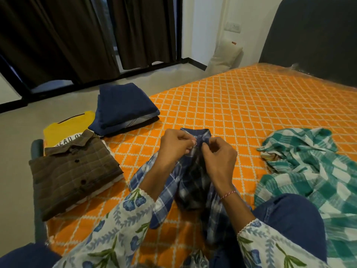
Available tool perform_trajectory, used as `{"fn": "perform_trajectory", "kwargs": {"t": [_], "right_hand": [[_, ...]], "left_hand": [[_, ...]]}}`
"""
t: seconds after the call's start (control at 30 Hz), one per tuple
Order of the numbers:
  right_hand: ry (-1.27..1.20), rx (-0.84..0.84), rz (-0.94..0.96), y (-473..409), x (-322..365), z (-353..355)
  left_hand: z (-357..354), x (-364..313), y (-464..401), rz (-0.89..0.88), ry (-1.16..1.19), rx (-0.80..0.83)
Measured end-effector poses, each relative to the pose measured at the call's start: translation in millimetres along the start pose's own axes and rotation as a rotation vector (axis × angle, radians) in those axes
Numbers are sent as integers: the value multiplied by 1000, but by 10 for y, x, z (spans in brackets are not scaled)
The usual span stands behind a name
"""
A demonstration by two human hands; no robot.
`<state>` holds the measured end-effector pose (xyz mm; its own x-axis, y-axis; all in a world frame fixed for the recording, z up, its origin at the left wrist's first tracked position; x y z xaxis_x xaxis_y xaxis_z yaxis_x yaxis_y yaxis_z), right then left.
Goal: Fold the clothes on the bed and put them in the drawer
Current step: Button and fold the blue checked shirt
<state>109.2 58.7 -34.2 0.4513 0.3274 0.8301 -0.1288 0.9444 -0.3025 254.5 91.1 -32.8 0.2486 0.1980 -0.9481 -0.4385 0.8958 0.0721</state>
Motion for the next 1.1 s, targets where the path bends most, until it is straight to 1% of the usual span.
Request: {"fn": "perform_trajectory", "kwargs": {"t": [0.07,0.17,0.3,0.5,0.57,0.63,0.73,0.77,0.83,0.9,0.97,1.03,1.1], "right_hand": [[-15,62,-4,-51,22,-65],[-98,110,-37,-130,-36,-79],[-153,163,-45,-141,-103,-102],[-109,235,-54,-129,-124,-144],[-118,257,-79,-122,-140,-155],[-207,332,-176,-123,-206,-182],[-518,460,-458,-123,-358,-244],[-578,479,-527,-125,-401,-259],[-620,505,-592,-119,-484,-293],[-655,524,-619,-96,-516,-331],[-614,526,-573,-85,-516,-347],[-516,499,-471,-100,-490,-350],[-359,454,-341,-142,-465,-350]], "left_hand": [[-83,76,-53,75,122,11],[-125,129,-106,93,178,-11],[-142,158,-94,72,186,-18],[-152,209,-44,36,157,-54],[-145,215,-29,5,76,-98],[-124,202,-26,-40,-48,-150],[-138,215,-29,-48,-86,-148],[-143,229,-39,-46,-100,-149],[-152,263,-42,-42,-132,-152],[-162,293,-49,-33,-126,-146],[-178,318,-58,-29,-139,-139],[-184,338,-55,-22,-139,-139],[-204,402,-50,23,15,-102]]}}
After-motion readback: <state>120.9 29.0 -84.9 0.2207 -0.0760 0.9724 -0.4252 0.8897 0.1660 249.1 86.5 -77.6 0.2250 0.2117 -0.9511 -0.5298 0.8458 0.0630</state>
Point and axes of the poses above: each hand's wrist, its own y-axis away from the middle knuckle, its own z-axis out of the back of the hand, x = y × z, the point moved 7 cm from there along -y, towards the middle knuckle, and after that the axes turned 3 degrees about x, right-handed, at the moved point
